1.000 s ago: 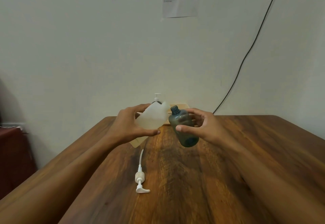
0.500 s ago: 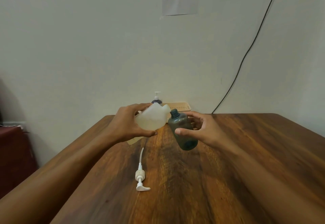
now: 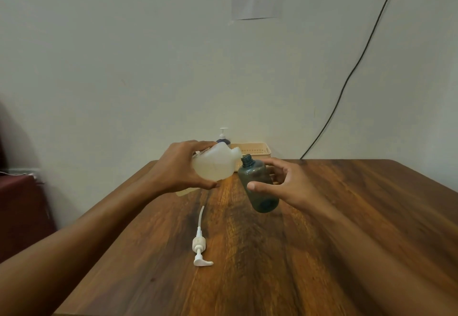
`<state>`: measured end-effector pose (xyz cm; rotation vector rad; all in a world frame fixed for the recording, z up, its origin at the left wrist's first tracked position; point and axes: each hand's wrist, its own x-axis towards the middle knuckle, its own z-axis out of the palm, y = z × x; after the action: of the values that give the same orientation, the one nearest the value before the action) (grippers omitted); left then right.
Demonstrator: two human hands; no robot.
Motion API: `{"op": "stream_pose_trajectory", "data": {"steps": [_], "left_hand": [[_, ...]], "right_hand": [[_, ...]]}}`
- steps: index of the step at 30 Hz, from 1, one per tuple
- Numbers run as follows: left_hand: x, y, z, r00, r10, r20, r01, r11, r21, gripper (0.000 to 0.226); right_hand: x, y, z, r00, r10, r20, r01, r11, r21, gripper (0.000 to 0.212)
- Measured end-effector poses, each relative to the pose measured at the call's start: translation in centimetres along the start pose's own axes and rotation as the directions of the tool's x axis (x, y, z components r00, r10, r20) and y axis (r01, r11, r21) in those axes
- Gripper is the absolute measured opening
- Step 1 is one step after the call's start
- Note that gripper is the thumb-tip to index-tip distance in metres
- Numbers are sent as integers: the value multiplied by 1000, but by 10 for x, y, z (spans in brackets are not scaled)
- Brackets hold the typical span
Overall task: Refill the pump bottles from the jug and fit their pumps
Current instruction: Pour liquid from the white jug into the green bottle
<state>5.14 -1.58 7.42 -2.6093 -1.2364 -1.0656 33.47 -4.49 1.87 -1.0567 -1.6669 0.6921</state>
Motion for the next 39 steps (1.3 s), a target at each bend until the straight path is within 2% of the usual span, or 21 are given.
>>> {"op": "stream_pose_trajectory", "data": {"steps": [14, 31, 39], "left_hand": [[7, -3, -3, 998, 45, 34, -49, 993, 110, 95], [9, -13, -4, 998, 44, 51, -52, 984, 171, 98], [9, -13, -7, 997, 58, 58, -68, 980, 189, 97]], "right_hand": [[1, 8, 3, 1000, 5, -14, -5, 1000, 18, 57], [3, 11, 10, 999, 47, -16, -46, 998, 37, 53], [1, 7, 11, 999, 35, -18, -35, 999, 22, 57]]}}
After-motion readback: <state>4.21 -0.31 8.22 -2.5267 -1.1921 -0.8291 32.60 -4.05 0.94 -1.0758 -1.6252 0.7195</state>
